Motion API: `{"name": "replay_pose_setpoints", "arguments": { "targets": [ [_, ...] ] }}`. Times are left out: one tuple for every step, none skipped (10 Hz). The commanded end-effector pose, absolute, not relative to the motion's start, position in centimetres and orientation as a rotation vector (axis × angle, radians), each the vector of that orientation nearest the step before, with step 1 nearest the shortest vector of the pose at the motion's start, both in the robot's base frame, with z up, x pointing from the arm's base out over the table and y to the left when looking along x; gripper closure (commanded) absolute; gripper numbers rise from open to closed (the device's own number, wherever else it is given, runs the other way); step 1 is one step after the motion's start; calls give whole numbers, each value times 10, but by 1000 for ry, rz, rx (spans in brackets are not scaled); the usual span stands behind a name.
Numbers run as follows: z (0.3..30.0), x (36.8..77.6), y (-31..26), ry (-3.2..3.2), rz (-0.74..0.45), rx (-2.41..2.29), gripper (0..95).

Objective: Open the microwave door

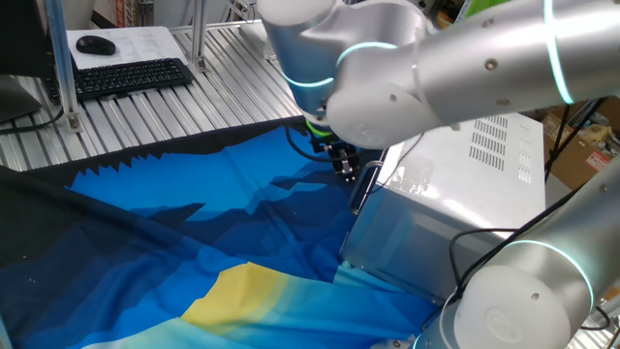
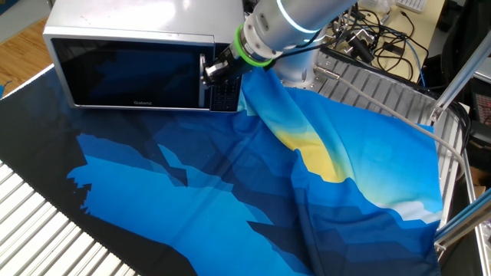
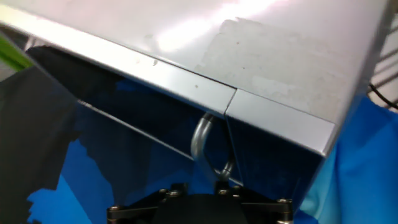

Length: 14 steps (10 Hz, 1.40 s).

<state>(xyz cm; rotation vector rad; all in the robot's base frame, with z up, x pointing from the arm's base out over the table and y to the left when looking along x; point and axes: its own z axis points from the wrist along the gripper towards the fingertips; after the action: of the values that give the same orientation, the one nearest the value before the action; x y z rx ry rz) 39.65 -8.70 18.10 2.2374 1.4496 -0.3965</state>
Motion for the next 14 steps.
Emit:
{"name": "replay_pose_setpoints", "arguments": {
  "targets": [
    [180, 391, -88, 1507, -402, 2189, 570],
    [179, 388, -90, 1532, -406, 2171, 760],
    [179, 387, -91, 1540, -408, 2160, 760],
    [178, 387, -91, 1549, -413, 2152, 760],
    [177, 385, -93, 1564, -421, 2128, 760],
    [175, 383, -95, 1577, -425, 2101, 760],
    [174, 381, -97, 1586, -429, 2085, 760],
    [173, 380, -98, 1583, -423, 2086, 760],
    [172, 380, -99, 1582, -422, 2085, 570],
    [172, 380, -99, 1588, -429, 2075, 570],
    [171, 380, -99, 1592, -436, 2065, 570],
    [171, 380, -100, 1597, -443, 2054, 570],
    [171, 380, -100, 1597, -440, 2052, 570],
    [170, 380, -102, 1607, -452, 2032, 570]
  ]
}}
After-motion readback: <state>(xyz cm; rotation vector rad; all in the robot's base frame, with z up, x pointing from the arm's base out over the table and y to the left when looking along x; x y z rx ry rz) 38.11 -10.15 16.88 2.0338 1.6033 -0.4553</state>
